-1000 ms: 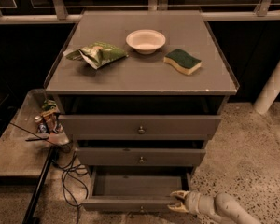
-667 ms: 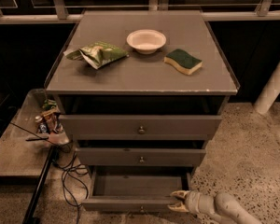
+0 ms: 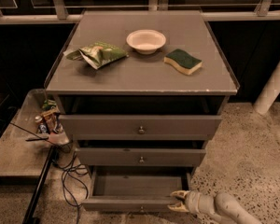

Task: Open bottom drawer

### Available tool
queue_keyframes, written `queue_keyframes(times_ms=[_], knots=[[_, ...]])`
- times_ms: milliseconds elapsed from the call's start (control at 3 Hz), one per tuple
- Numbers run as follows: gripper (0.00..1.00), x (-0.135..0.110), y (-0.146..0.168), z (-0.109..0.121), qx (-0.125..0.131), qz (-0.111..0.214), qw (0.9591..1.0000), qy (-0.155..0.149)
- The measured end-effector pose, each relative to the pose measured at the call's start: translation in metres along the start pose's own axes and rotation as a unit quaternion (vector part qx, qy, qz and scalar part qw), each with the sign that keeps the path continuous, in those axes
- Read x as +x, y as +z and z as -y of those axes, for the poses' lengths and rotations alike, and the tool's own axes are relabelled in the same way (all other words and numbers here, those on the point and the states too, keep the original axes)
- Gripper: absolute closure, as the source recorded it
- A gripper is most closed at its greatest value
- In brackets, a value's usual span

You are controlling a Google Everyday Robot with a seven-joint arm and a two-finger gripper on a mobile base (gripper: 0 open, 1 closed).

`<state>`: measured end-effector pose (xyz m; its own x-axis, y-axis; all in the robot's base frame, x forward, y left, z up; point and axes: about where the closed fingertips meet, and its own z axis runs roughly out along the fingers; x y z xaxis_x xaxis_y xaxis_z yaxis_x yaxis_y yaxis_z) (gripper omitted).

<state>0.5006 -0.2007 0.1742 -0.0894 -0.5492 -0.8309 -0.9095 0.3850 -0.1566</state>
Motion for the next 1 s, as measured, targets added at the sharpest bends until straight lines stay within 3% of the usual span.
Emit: queue_keyframes(times_ms=[333,1000], knots=[[0.59,0.000,0.000,0.000,0.000,0.000,1.0000,0.000],[1.00,0.004,-0.001,-0.013,-0.008,0.000,1.0000,0.000]])
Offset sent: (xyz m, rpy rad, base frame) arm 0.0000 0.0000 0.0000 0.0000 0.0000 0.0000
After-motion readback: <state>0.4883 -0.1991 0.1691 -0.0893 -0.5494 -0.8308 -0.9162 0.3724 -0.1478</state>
